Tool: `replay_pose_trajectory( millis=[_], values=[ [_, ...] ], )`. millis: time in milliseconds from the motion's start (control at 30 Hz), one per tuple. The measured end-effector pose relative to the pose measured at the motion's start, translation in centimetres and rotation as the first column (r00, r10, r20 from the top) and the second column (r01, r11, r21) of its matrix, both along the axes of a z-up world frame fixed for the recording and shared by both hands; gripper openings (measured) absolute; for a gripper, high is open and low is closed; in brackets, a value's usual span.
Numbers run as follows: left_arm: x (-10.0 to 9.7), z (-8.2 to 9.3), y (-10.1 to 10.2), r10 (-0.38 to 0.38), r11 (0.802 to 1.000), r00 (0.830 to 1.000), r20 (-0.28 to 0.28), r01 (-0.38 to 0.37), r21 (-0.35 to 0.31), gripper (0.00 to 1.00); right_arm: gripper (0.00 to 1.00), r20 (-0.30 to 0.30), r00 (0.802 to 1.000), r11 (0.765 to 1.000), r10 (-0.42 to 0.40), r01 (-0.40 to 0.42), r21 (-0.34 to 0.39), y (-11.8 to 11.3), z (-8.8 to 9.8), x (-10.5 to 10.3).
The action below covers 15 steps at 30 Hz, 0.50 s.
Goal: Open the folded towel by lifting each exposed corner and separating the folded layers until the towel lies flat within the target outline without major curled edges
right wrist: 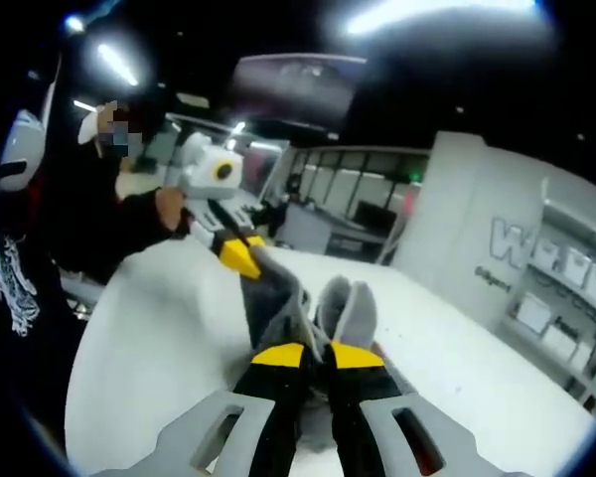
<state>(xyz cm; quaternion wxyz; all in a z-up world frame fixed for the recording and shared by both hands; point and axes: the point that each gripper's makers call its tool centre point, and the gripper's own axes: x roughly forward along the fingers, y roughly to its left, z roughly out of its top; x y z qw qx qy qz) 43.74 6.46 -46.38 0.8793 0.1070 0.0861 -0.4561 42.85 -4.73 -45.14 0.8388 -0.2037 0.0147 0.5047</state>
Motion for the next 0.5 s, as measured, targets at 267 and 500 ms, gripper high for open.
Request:
replay_pose_trajectory(
  millis=[267,500],
  values=[
    [-0.9,-0.5,-0.1,-0.008,1.0,1.0,0.018,0.007,0.021,0.03,0.04,0.006,1.0,1.0,-0.003,0.004,-0.008,0.1,-0.5,-0.8],
    [-1.6,-0.6,0.1,-0.001,1.0,1.0,0.027,0.001,0.019,0.03,0.04,0.018,1.0,1.0,0.005,-0.004,-0.018,0.4,-0.6,-1.2]
  ],
)
